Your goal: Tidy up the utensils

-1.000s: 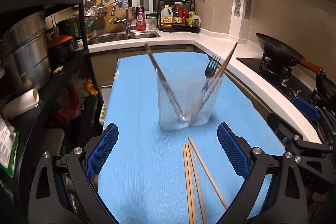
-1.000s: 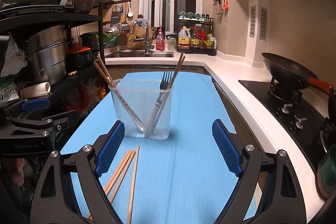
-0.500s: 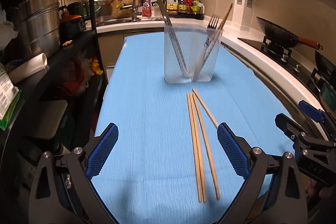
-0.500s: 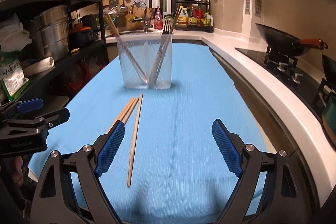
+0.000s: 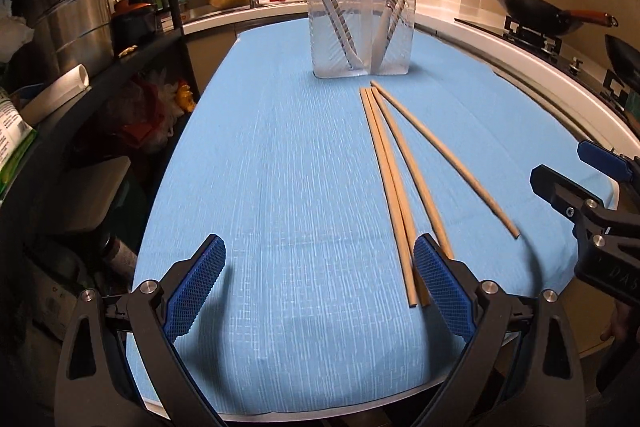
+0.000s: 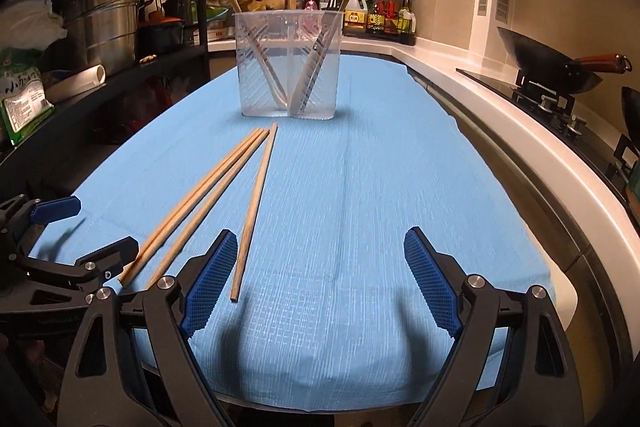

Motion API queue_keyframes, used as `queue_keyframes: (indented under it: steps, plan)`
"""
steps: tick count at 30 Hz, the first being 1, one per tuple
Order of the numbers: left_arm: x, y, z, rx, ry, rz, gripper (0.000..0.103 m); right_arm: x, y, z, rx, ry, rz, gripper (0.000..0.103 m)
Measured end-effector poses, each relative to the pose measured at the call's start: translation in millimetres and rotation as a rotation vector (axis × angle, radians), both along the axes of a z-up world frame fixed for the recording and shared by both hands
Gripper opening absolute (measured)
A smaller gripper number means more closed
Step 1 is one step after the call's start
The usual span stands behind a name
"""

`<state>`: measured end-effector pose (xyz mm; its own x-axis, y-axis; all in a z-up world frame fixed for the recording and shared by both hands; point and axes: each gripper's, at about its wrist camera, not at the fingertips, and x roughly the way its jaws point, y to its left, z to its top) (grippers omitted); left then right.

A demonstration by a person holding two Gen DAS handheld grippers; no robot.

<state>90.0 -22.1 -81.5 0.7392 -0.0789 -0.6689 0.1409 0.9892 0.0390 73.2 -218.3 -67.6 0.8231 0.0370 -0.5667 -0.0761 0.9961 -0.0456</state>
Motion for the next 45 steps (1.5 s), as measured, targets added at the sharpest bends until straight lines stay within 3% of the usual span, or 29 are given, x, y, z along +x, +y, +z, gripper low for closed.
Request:
queue_keyframes:
  steps: [13,26,29,32,34,36,37,39,41,45]
  plan:
    - [1,1,-10,-0.034,0.013,-0.018,0.092,6,3,-13,0.003,0.031,0.013,0.084]
    - [-8,1,-16,-0.062,-0.094,-0.02,0.093,2,15,-36,0.015,-0.035,0.081,0.084]
    - [-6,-1,-16,-0.067,-0.104,-0.016,0.093,7,12,-38,0.059,-0.041,0.084,0.08]
    - [-4,-4,-17,-0.069,-0.114,-0.027,0.092,8,17,-39,0.072,-0.069,0.132,0.056]
    - [-5,-10,-16,-0.072,-0.13,-0.061,0.08,6,22,-39,0.072,-0.075,0.171,0.032]
    - [-7,-16,-15,-0.072,-0.145,-0.12,0.05,4,26,-39,0.079,-0.077,0.211,0.017]
    - [-8,-19,-15,-0.071,-0.147,-0.144,0.041,2,28,-39,0.084,-0.077,0.217,0.01]
    - [-10,-28,-15,-0.06,-0.145,-0.194,0.011,0,30,-39,0.085,-0.075,0.222,0.008]
    - [-12,-36,-14,-0.026,-0.15,-0.203,0.009,0,29,-38,0.088,-0.065,0.223,0.008]
    - [-15,-28,-10,-0.054,-0.143,-0.19,0.008,-3,24,-30,0.07,-0.055,0.2,0.007]
